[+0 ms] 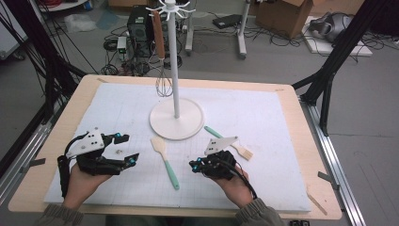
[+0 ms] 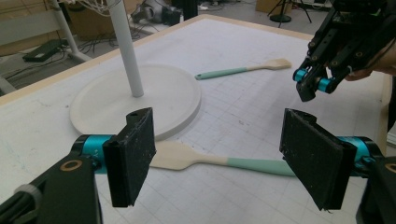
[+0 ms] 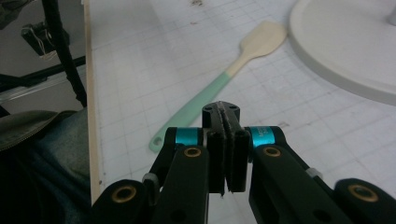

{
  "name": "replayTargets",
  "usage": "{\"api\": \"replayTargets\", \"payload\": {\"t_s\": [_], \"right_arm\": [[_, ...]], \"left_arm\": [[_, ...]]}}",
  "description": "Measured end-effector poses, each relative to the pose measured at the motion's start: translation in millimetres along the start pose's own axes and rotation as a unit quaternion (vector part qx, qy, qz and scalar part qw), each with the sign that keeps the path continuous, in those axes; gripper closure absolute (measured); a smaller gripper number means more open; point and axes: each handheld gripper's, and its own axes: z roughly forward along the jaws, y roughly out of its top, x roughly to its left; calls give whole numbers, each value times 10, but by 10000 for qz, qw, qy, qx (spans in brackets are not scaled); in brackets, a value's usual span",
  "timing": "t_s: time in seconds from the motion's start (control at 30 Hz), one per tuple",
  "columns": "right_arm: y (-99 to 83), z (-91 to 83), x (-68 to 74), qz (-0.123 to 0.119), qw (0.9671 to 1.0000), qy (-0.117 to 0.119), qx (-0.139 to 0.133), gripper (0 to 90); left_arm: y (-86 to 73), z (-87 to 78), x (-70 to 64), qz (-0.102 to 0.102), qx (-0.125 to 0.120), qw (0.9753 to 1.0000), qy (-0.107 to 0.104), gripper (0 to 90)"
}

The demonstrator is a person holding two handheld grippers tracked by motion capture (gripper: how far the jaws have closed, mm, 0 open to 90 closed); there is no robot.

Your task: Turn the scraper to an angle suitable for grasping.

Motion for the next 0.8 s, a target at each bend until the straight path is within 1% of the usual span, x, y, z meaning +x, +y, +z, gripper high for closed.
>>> {"api": "replayTargets", "payload": {"t_s": [0.1, 0.13, 0.23, 0.27, 0.3, 0.43, 0.6, 0.8], "right_arm": [[17, 97, 55, -45, 10000, 59, 57, 895], [21, 130, 70, -11, 9999, 100, 59, 895], [35, 218, 113, -11, 9998, 200, 87, 895], [36, 273, 143, 5, 9997, 236, 99, 895], [36, 273, 143, 5, 9997, 236, 99, 895], [26, 389, 206, 41, 9996, 265, 131, 895], [17, 456, 244, 70, 9994, 297, 166, 895], [-5, 579, 325, -9, 9992, 282, 281, 895]], "left_arm": [[-5, -1, 4, -5, -4, 10000, 19, 268], [-6, -2, 4, 11, 3, 10000, 19, 268], [-9, 3, 3, 17, 11, 10000, 34, 267], [-10, 4, 2, 21, 14, 10000, 32, 268], [-10, 4, 0, 18, 18, 10000, 27, 268], [-9, -2, 3, 51, 28, 10000, 41, 267], [-12, 5, 3, 26, 1, 10000, 44, 268], [-9, 13, 6, 32, 10, 10000, 24, 268]]}}
